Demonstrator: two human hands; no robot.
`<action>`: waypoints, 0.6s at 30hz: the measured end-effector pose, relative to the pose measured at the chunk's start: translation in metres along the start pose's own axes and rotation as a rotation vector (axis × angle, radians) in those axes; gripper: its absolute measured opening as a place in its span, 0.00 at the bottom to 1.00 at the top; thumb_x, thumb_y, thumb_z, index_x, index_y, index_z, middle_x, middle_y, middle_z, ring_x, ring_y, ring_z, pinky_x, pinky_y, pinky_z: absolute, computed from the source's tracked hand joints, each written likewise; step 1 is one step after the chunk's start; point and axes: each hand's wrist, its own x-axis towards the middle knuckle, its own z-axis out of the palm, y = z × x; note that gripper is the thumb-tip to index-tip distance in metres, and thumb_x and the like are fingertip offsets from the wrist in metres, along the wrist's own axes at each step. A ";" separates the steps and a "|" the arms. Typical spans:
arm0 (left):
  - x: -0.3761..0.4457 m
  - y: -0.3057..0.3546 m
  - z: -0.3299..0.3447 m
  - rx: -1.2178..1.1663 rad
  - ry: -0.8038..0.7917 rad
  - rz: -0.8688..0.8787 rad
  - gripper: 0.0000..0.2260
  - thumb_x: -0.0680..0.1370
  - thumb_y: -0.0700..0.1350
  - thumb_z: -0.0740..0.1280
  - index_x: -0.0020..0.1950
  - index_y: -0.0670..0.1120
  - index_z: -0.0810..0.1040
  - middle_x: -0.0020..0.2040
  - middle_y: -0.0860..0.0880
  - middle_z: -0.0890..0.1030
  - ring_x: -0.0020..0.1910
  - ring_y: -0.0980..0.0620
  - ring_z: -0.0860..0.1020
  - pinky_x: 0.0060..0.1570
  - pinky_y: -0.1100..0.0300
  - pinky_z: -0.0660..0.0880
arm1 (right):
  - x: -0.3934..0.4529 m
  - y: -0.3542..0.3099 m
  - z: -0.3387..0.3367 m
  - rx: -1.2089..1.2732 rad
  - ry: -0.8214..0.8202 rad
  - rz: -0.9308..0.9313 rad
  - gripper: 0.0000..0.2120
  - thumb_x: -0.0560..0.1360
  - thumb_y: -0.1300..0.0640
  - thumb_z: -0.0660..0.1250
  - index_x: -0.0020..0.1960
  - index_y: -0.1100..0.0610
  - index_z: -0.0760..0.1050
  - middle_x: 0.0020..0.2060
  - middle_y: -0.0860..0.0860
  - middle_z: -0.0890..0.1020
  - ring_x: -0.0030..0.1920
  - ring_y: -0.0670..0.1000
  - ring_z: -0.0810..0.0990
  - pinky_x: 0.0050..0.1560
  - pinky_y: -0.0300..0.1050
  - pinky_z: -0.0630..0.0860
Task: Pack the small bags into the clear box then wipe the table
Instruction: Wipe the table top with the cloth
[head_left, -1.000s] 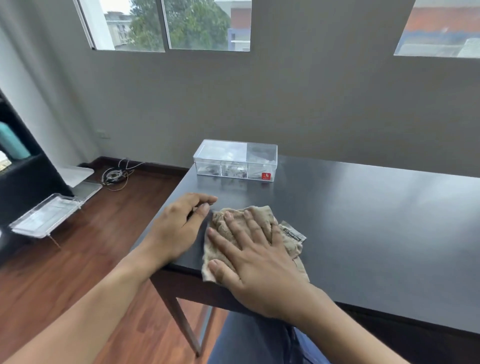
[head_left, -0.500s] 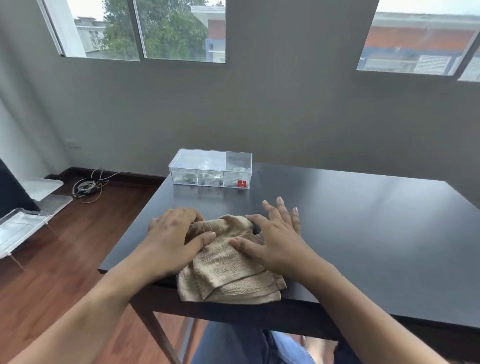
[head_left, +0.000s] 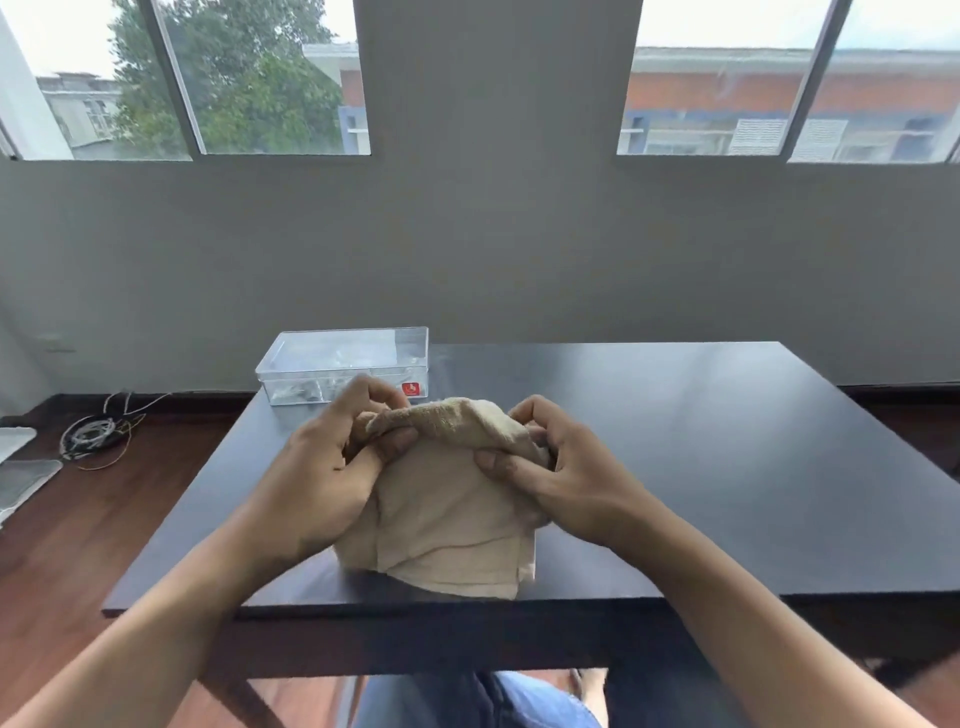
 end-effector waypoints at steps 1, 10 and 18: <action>0.005 0.007 0.004 -0.025 -0.017 0.019 0.05 0.80 0.44 0.69 0.54 0.52 0.76 0.38 0.56 0.80 0.34 0.59 0.75 0.37 0.70 0.71 | -0.006 -0.004 -0.009 0.041 0.014 0.000 0.11 0.78 0.52 0.74 0.54 0.53 0.73 0.40 0.48 0.84 0.38 0.45 0.81 0.35 0.40 0.76; 0.039 0.069 0.068 -0.076 -0.088 0.211 0.06 0.80 0.50 0.69 0.56 0.54 0.77 0.42 0.52 0.80 0.40 0.44 0.78 0.37 0.52 0.77 | -0.063 -0.022 -0.095 0.025 0.315 -0.022 0.14 0.79 0.53 0.72 0.64 0.45 0.76 0.49 0.53 0.87 0.50 0.52 0.87 0.49 0.47 0.82; 0.061 0.118 0.159 -0.218 -0.104 0.322 0.03 0.78 0.48 0.73 0.51 0.56 0.83 0.44 0.54 0.82 0.36 0.53 0.79 0.34 0.64 0.74 | -0.124 -0.031 -0.175 -0.269 0.569 -0.025 0.15 0.79 0.51 0.72 0.63 0.37 0.78 0.47 0.54 0.86 0.50 0.53 0.85 0.57 0.51 0.82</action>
